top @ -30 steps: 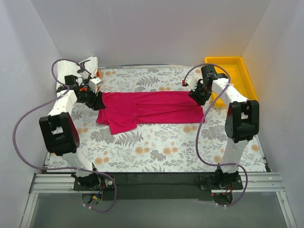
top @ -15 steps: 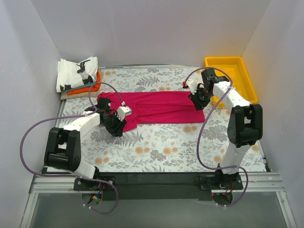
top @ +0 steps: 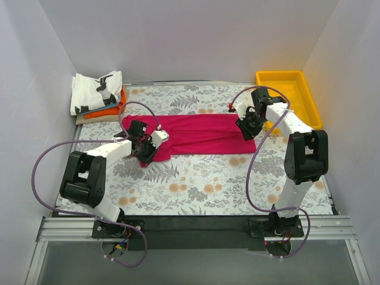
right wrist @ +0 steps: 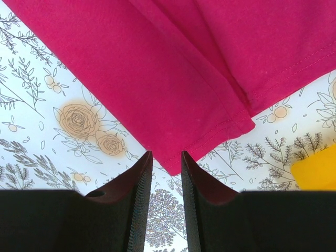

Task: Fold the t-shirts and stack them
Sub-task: Fold the tshirt

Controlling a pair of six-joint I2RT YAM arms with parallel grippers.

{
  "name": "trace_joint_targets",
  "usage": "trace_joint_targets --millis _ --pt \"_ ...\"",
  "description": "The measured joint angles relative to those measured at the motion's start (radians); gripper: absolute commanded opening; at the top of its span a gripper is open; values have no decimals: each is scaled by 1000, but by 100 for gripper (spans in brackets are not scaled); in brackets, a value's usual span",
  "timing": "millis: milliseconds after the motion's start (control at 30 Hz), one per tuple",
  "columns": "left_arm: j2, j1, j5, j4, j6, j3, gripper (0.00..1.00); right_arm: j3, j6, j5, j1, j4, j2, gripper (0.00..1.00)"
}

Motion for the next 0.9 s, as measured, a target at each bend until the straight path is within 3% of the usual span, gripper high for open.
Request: trace_joint_targets --millis 200,400,633,900 --pt "33 -8 -3 -103 -20 78 0 0 -1 2 0 0 0 29" --pt "60 -7 22 -227 -49 330 0 -13 -5 2 0 1 0 29" --pt "208 24 17 -209 -55 563 0 -20 -5 2 0 -1 0 29" --pt "396 69 -11 -119 -82 687 0 -20 -8 2 0 0 0 30"
